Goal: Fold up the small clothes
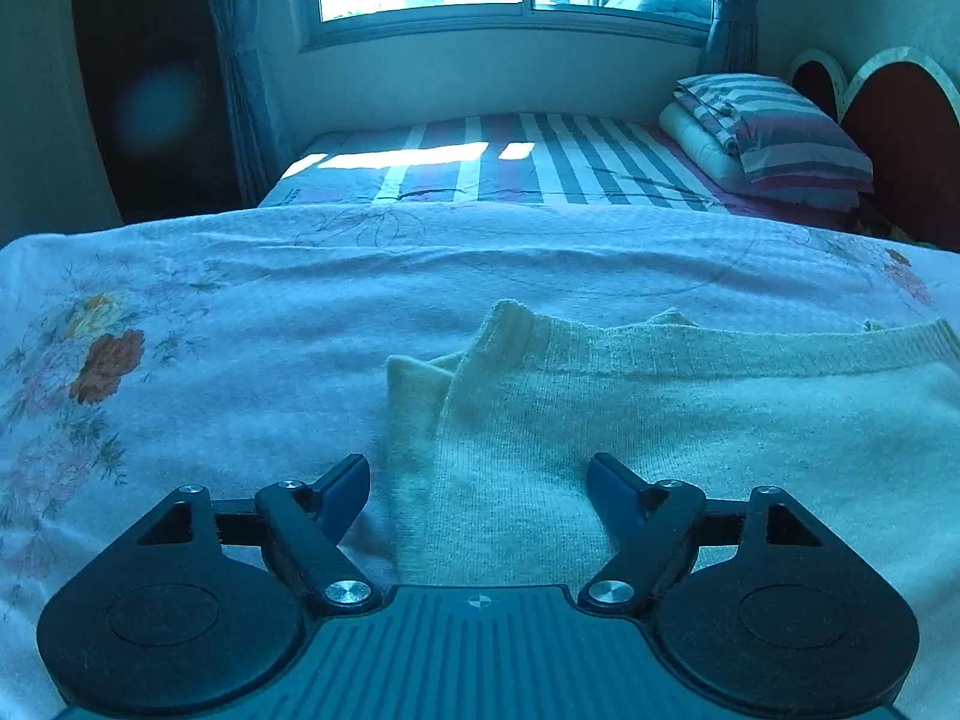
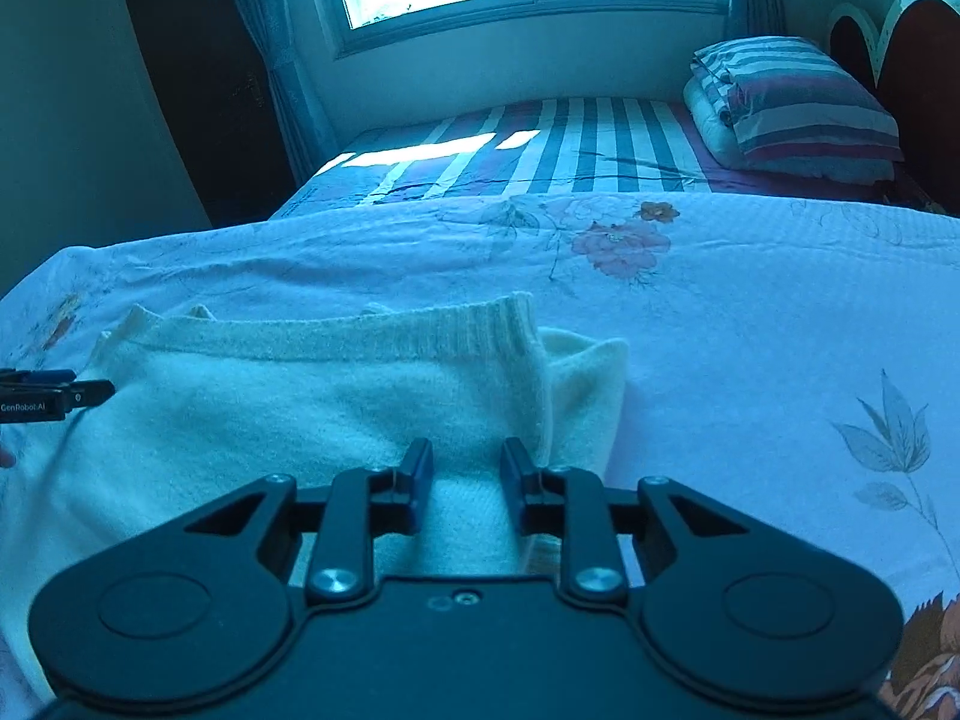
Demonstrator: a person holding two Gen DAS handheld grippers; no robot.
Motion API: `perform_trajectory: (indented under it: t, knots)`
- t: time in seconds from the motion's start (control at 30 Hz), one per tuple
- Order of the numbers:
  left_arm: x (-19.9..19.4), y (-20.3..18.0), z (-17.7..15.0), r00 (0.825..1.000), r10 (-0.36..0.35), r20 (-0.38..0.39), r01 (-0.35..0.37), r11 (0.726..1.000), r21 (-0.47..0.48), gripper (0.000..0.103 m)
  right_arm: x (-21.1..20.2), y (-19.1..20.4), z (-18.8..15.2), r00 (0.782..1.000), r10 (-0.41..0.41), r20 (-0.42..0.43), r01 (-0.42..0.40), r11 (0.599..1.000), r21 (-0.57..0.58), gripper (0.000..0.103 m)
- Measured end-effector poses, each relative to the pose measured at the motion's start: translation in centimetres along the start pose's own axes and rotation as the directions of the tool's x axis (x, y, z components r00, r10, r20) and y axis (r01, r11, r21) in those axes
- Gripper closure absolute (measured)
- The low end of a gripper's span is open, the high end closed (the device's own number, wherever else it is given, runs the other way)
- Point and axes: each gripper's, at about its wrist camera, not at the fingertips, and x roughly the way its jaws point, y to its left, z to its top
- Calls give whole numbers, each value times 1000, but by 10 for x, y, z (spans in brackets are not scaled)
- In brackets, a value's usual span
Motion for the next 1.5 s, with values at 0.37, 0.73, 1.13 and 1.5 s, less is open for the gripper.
perform_trajectory:
  t: [0.37, 0.73, 1.13, 1.5]
  knots:
    - [-55, 98, -70, 964, -264, 21, 256, 908, -331, 24, -89, -20, -40, 995, 24, 100, -40, 987, 155, 74]
    - [-14, 143, -92, 796, -598, 90, 543, 642, -541, 41, -120, -5, -65, 993, -8, 119, -29, 952, 306, 73]
    - [40, 129, -89, 679, -726, 113, 649, 521, -554, 82, -139, 6, -72, 988, -88, 126, 42, 942, 334, 72]
    - [41, 115, -84, 709, -695, 120, 631, 549, -549, 88, -137, 7, -79, 987, -115, 113, 61, 916, 396, 72]
